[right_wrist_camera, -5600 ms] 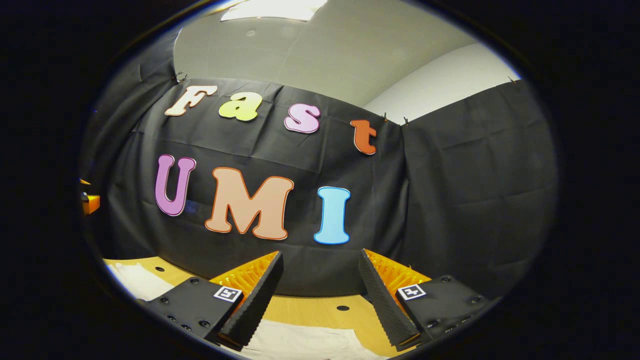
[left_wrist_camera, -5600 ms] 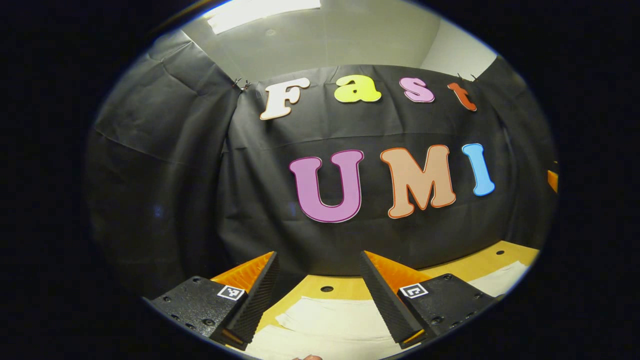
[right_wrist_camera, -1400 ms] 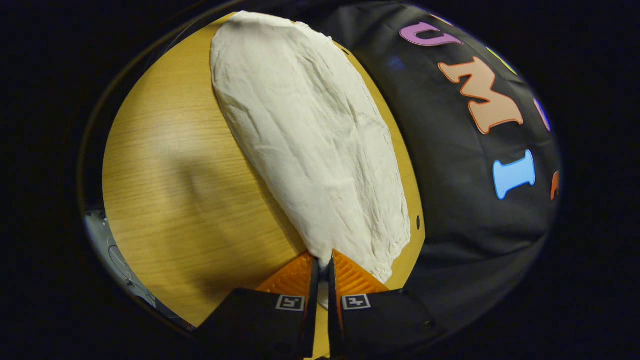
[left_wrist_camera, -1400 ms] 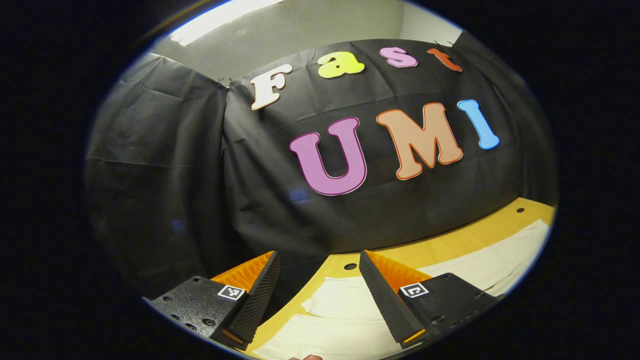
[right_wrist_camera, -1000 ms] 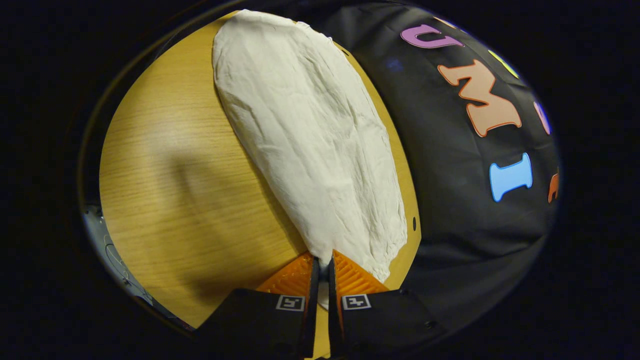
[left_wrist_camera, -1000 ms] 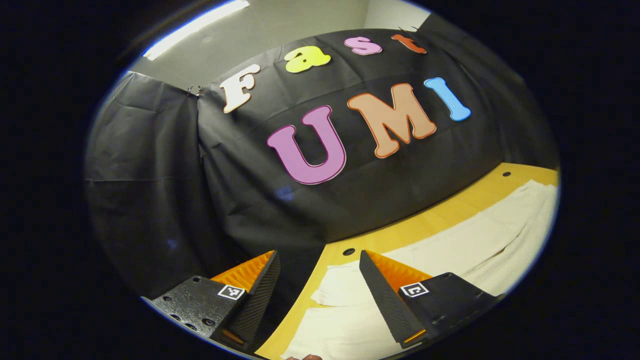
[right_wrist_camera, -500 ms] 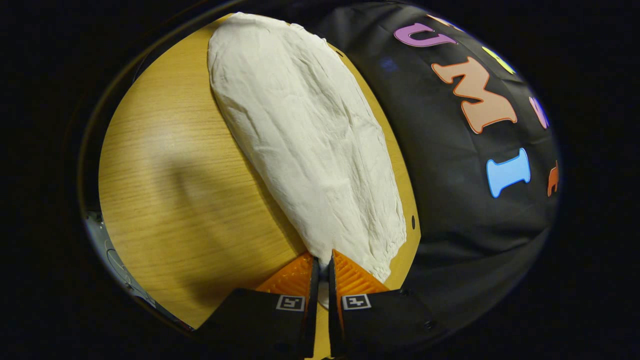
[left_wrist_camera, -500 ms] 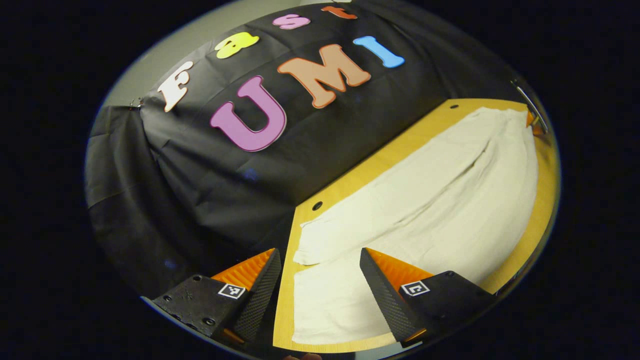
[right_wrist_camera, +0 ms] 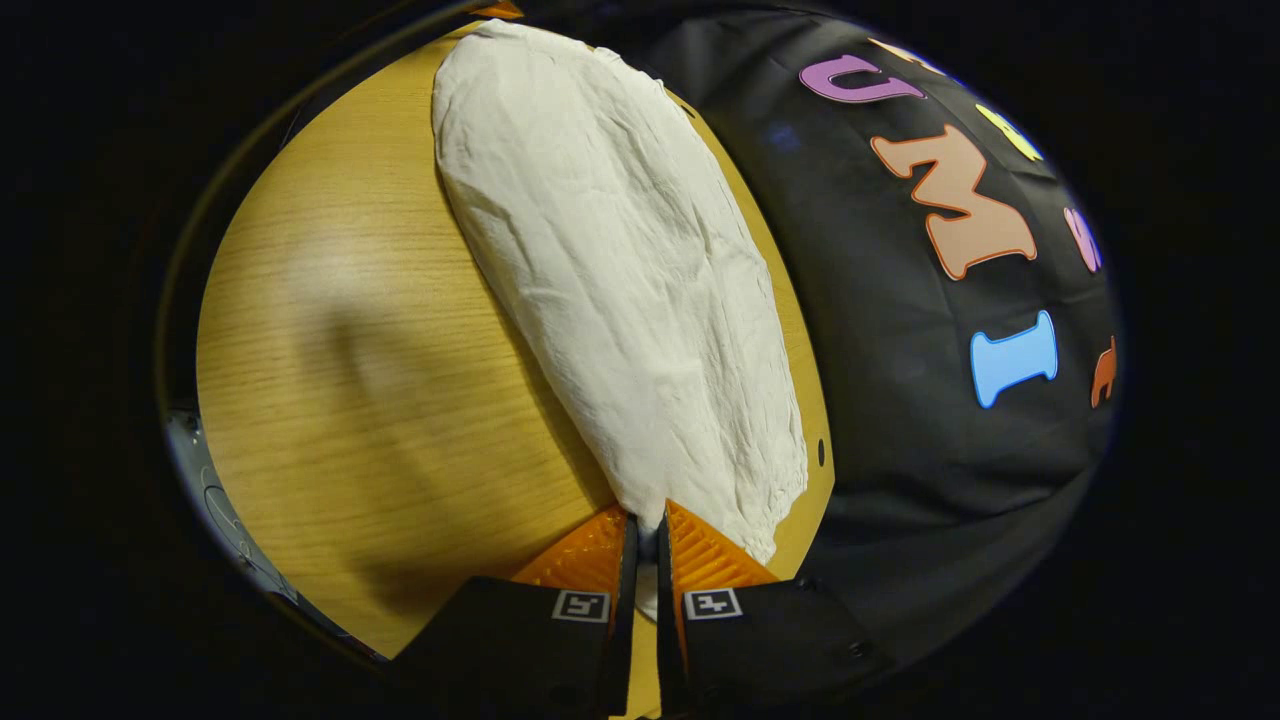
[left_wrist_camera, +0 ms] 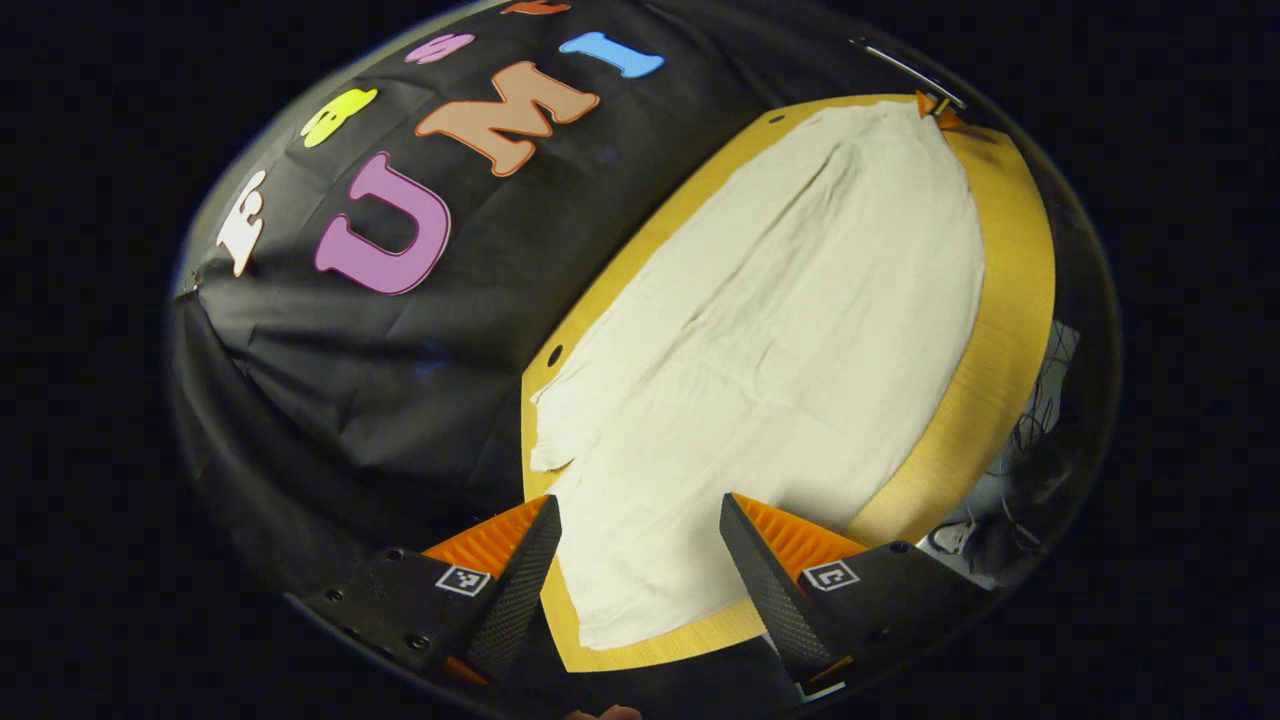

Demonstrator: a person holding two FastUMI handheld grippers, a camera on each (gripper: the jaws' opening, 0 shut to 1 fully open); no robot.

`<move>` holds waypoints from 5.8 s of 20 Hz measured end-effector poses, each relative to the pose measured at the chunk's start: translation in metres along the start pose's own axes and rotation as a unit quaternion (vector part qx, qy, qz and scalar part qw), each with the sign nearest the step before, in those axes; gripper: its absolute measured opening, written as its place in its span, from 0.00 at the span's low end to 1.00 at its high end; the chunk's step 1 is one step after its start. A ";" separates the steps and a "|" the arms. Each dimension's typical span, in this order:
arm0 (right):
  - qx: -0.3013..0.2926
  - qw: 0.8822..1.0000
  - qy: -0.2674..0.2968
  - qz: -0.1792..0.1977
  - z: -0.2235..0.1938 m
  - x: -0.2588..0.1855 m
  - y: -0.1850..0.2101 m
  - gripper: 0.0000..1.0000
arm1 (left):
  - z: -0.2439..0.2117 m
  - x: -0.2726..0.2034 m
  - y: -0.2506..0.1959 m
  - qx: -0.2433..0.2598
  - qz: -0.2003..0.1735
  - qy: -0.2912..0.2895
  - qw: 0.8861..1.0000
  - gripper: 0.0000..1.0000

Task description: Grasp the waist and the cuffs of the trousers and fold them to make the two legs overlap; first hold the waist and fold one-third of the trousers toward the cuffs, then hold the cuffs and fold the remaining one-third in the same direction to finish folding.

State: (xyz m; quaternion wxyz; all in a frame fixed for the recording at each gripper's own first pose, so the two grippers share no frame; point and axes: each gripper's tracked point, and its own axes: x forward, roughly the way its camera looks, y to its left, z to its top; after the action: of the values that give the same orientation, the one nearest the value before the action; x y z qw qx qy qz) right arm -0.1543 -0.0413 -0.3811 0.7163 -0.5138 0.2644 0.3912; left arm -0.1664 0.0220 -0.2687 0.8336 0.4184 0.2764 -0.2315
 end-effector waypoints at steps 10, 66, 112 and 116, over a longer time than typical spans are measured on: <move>0.003 1.000 0.001 -0.006 0.000 0.000 0.000 0.13 | -0.046 -0.003 -0.033 0.095 -0.073 0.052 0.991 0.97; 0.060 0.979 0.028 -0.195 0.085 0.054 -0.223 0.14 | 0.113 0.179 0.173 -0.002 0.000 -0.013 1.000 0.00; 0.755 0.634 0.061 -0.154 -0.043 0.112 -0.167 0.92 | 0.280 0.127 0.153 -0.325 0.008 -0.200 0.924 0.95; 0.798 0.581 0.076 -0.143 -0.054 0.119 -0.142 0.96 | 0.275 0.120 0.149 -0.335 0.013 -0.189 0.923 0.96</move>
State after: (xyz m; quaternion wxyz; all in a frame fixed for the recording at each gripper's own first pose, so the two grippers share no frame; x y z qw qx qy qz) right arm 0.0308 -0.0814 -0.4170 0.8617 0.2052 0.4470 -0.1248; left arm 0.0880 -0.1424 -0.1254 0.9647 0.0668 0.1698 -0.1897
